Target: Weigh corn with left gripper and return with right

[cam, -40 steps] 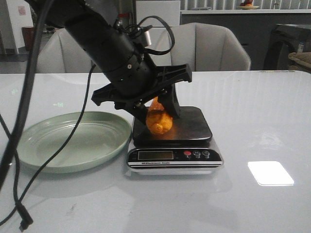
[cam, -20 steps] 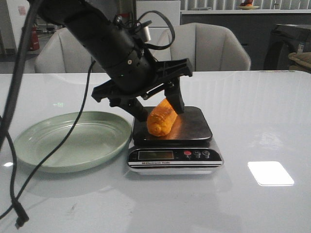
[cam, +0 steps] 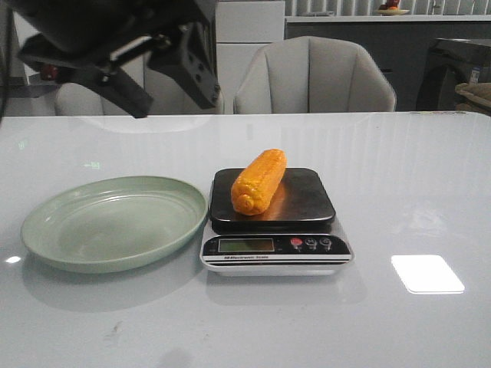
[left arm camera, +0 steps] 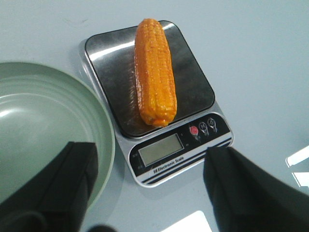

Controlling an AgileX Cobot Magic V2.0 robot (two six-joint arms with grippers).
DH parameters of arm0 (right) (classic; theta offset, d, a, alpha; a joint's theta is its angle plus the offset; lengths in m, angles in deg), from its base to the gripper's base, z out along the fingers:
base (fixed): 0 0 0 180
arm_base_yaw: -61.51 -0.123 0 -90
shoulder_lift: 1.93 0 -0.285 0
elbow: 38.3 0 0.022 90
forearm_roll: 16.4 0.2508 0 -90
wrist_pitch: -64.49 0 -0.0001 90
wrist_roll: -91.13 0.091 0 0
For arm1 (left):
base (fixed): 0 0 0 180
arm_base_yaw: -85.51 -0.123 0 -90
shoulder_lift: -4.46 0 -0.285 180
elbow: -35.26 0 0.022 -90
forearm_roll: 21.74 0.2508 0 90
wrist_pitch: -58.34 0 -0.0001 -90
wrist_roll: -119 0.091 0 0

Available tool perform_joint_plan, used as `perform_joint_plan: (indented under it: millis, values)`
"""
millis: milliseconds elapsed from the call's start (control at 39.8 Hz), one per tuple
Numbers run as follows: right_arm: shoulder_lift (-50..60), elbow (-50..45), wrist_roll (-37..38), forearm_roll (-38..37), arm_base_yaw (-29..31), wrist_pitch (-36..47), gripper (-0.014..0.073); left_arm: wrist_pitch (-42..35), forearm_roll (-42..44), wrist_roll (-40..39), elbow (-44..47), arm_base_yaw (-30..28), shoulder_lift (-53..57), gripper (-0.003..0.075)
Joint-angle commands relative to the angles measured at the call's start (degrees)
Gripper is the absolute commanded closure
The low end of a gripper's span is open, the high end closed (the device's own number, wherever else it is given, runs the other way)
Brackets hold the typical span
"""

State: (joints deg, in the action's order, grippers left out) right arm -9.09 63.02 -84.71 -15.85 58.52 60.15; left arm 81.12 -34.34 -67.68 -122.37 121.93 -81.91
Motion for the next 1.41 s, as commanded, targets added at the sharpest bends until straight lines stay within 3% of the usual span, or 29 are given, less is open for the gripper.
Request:
perform_joint_plan:
  millis: [0,251,377,804,1106,1383]
  values:
    - [1.0,-0.6,-0.4,-0.5,0.1,4.9,0.0419,-5.6,0.0,-0.1,3.7,0.2,8.4,0.0208]
    - [1.0,-0.6,-0.4,-0.5,0.1,4.9,0.0419,-5.3,1.1,0.0,15.8,0.2,25.9,0.0212]
    - [1.0,-0.6,-0.4,-0.5,0.1,4.9,0.0419,-3.7,4.0,0.0,20.1,0.2,36.3,0.0255]
    - [1.0,-0.6,-0.4,-0.5,0.1,5.3,0.0419,2.5,11.6,0.4,28.7,0.2,65.4,0.0609]
    - [1.0,-0.2,-0.4,-0.5,0.1,17.1,0.0419,3.2,12.2,2.5,32.6,0.2,74.9,0.0606]
    - [-7.1,12.4,-0.4,-0.5,0.1,3.0,0.0419,0.3,12.6,2.5,33.0,0.2,74.9,0.0606]
